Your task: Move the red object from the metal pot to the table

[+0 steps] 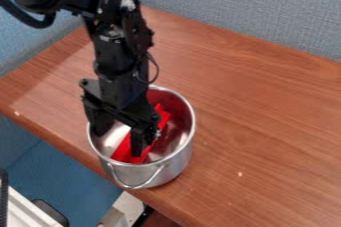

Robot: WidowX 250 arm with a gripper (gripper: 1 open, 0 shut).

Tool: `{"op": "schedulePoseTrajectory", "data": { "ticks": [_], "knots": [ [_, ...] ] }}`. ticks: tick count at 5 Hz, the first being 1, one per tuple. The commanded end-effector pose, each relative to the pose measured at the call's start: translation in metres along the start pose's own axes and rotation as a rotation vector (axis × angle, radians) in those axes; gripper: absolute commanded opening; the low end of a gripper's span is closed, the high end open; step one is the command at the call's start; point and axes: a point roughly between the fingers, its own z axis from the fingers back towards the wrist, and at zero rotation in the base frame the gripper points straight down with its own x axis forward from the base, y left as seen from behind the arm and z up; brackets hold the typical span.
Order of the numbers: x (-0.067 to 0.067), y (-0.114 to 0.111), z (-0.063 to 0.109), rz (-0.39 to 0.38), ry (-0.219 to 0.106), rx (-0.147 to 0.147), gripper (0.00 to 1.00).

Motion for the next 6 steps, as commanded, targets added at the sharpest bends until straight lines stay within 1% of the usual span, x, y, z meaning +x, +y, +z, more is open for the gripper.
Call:
{"op": "schedulePoseTrajectory", "data": {
  "ticks": [1, 2, 3, 4, 5, 6],
  "knots": [
    [-0.006, 0.011, -0.009, 0.099, 0.007, 0.003, 1.00],
    [-0.003, 0.018, -0.014, 0.119, 0.010, 0.004, 1.00],
    [0.002, 0.021, -0.017, 0.120, 0.022, -0.010, 0.00],
    [0.001, 0.014, -0.015, 0.086, 0.016, -0.010, 1.00],
    [0.000, 0.007, -0.019, 0.045, 0.018, -0.016, 0.00],
    [-0.003, 0.002, -0.019, 0.014, 0.017, -0.012, 0.00]
  ]
}}
